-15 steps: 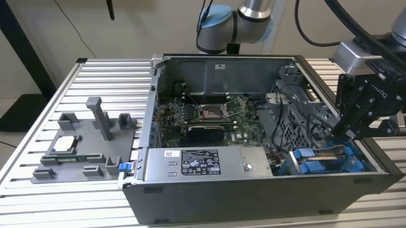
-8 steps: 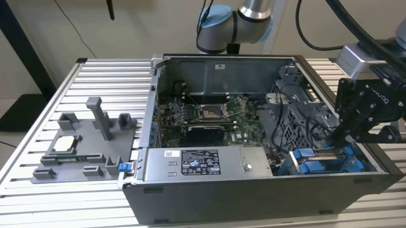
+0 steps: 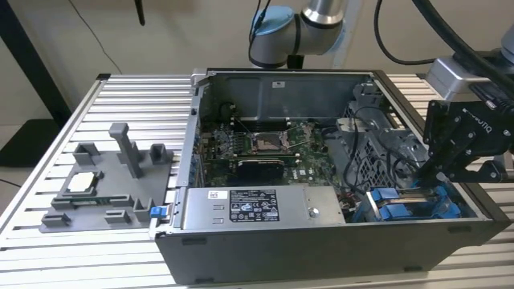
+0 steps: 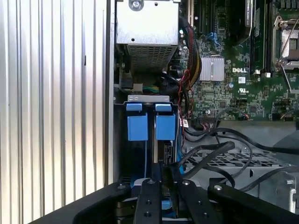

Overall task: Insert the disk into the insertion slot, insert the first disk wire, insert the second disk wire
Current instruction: 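Insert the first disk wire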

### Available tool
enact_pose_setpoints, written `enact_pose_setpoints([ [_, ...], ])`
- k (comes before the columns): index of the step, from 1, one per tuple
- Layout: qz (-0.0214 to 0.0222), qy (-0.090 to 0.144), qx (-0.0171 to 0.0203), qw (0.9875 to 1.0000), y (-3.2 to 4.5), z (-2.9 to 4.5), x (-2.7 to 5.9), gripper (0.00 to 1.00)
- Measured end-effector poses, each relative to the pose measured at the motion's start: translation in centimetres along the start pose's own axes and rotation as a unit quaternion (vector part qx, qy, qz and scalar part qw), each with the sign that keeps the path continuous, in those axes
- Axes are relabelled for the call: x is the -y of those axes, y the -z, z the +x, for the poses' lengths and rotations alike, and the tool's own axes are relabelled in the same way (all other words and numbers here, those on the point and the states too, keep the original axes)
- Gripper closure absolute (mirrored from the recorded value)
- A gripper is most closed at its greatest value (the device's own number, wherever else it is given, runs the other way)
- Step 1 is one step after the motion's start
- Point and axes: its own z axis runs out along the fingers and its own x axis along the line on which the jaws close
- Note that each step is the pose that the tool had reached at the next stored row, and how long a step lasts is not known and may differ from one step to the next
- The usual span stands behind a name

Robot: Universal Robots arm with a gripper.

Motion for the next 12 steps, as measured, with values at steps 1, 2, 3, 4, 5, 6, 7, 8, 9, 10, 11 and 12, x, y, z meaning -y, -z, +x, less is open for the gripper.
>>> enact_pose_setpoints([
  [1, -0.0001, 0.000, 0.0001, 1.0000, -0.03, 0.00, 0.00, 1.00],
  [2, -0.0002, 0.000, 0.0001, 1.0000, -0.05, 0.00, 0.00, 1.00],
  [3, -0.0002, 0.001, 0.0001, 1.0000, -0.06, 0.00, 0.00, 1.00],
  [4, -0.0002, 0.001, 0.0000, 1.0000, -0.08, 0.00, 0.01, 1.00],
  [5, -0.0003, 0.001, 0.0000, 1.0000, -0.10, 0.00, 0.01, 1.00],
  [6, -0.0004, 0.001, 0.0000, 1.0000, -0.12, 0.01, 0.01, 1.00],
  [7, -0.0005, 0.001, 0.0000, 1.0000, -0.16, 0.02, 0.01, 1.00],
  [8, -0.0008, 0.001, 0.0001, 1.0000, -0.19, 0.03, 0.01, 1.00],
  [9, -0.0011, 0.001, 0.0000, 1.0000, -0.22, 0.05, 0.01, 1.00],
  [10, -0.0014, 0.001, 0.0000, 1.0000, -0.25, 0.07, 0.01, 1.00],
  [11, -0.0018, 0.001, -0.0001, 1.0000, -0.27, 0.08, 0.02, 1.00],
  [12, -0.0022, 0.001, -0.0001, 1.0000, -0.30, 0.10, 0.02, 1.00],
])
